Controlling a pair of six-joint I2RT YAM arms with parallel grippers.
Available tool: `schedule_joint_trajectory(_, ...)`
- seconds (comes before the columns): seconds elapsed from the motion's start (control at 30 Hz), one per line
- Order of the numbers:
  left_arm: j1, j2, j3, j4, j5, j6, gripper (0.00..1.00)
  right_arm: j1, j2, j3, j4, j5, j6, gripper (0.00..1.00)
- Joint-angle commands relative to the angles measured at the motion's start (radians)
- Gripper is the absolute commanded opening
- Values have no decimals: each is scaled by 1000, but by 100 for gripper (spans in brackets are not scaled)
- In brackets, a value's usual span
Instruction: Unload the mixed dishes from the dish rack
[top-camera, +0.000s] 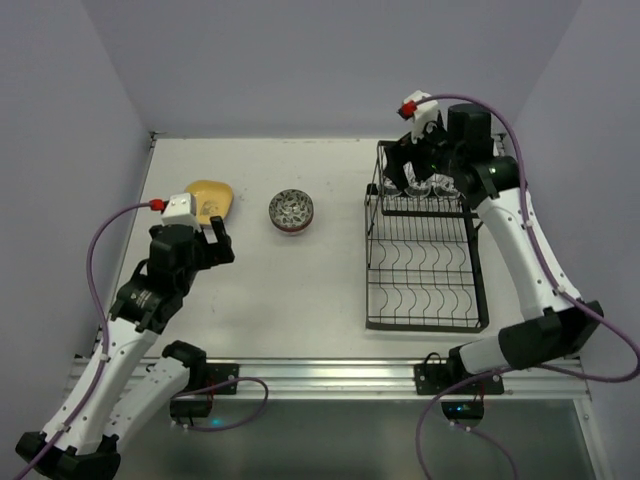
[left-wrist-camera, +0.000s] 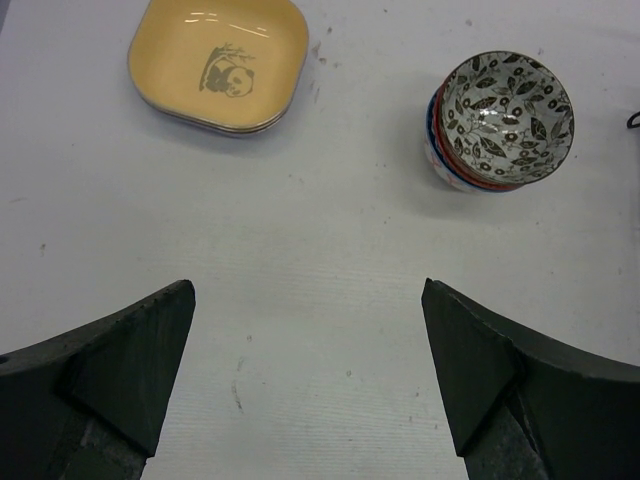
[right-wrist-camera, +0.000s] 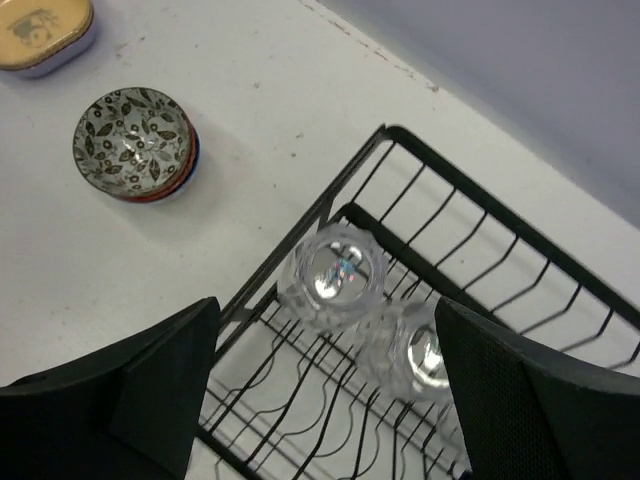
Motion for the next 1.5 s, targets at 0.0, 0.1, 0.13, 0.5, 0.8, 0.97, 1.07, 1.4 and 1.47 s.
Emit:
schedule_joint_trajectory(0.0, 2, -21, -4, 52, 23, 15, 100, 0, 105, 171, -121, -124, -234, 91)
schedule_joint_trajectory(0.1, 2, -27, -6, 60, 29, 20, 100, -8, 208, 277, -225, -153, -309, 88)
schedule_joint_trajectory(0.13, 2, -27, -6, 60, 30, 20, 100, -14, 228, 319, -249, -153, -323, 86)
schedule_joint_trajectory(0.5, 2, -10, -7, 66, 62, 28, 100, -49, 291, 328, -328, -207, -381, 80)
schedule_joint_trajectory(0.8, 2, -5, -11, 74, 81, 32, 100, -54, 265, 269, -264, -248, -413, 79)
schedule_joint_trajectory(0.97, 2, -18, -14, 77, 85, 34, 100, -54, 287, 275, -266, -241, -419, 79)
schedule_joint_trajectory(1.07, 2, -16, -15, 80, 92, 35, 100, -54, 299, 278, -267, -252, -419, 77)
schedule_joint_trajectory(1.4, 3, -21, -14, 82, 95, 37, 100, -54, 330, 268, -278, -215, -418, 73)
schedule_joint_trajectory(1.47, 2, -22, -15, 82, 96, 37, 100, -54, 325, 259, -270, -209, -418, 64)
